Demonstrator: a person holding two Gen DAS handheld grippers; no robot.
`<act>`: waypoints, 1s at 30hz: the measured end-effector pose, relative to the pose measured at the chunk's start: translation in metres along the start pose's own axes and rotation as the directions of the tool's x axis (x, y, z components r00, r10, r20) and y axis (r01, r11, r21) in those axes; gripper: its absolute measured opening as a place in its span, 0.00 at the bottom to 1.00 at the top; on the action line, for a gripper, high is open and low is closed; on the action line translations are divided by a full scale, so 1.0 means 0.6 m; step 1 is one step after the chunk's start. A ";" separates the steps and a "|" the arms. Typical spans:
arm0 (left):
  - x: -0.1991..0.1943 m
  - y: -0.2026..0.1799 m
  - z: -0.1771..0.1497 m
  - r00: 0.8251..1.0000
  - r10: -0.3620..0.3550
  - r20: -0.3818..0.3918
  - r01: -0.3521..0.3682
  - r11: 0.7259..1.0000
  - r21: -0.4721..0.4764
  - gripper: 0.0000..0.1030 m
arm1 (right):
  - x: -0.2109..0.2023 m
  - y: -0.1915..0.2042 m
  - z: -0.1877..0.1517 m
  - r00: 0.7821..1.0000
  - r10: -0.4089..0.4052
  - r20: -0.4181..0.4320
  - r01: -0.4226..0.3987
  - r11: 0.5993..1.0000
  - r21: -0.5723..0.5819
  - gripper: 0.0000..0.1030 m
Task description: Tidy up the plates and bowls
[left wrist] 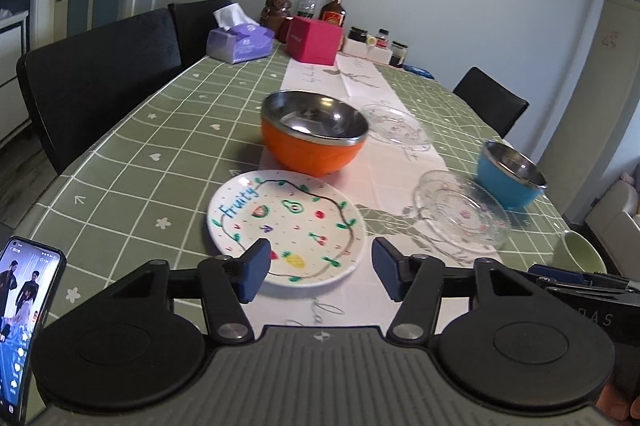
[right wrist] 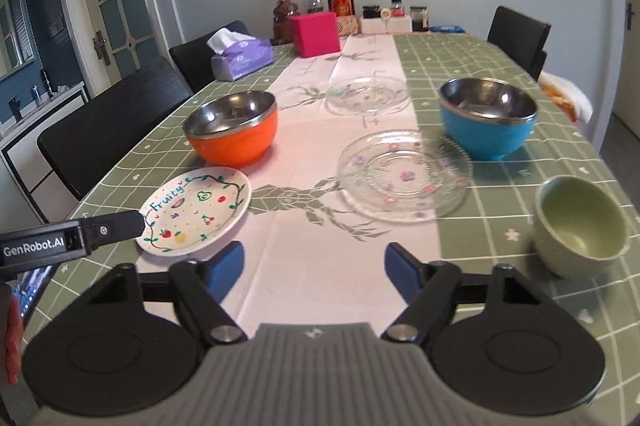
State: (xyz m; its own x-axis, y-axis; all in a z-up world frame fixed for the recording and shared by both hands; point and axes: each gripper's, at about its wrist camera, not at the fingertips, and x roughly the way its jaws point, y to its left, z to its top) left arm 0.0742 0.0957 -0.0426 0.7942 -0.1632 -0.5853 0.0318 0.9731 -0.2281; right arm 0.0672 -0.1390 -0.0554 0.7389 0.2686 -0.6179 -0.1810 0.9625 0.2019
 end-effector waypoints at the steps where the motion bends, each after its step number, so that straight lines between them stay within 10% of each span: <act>1: 0.007 0.009 0.003 1.000 0.008 -0.007 -0.008 1.000 -0.005 0.60 | 0.010 0.004 0.004 1.000 0.012 -0.010 -0.012 1.000 0.004 0.62; 16: 0.114 0.133 0.037 0.995 -0.010 -0.097 -0.015 0.969 -0.246 0.62 | 0.169 0.027 0.047 0.974 0.170 -0.147 -0.152 0.980 0.124 0.29; 30: 0.145 0.149 0.039 0.996 0.015 -0.085 -0.035 0.971 -0.238 0.22 | 0.232 0.040 0.049 0.958 0.236 -0.161 -0.205 0.961 0.184 0.12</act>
State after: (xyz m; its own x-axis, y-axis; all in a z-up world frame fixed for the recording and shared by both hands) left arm 0.1601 0.1722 -0.0958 0.7403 -0.1619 -0.6525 -0.1414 0.9114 -0.3865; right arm 0.1846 -0.0797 -0.1142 0.5607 0.4902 -0.6673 -0.2061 0.8631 0.4610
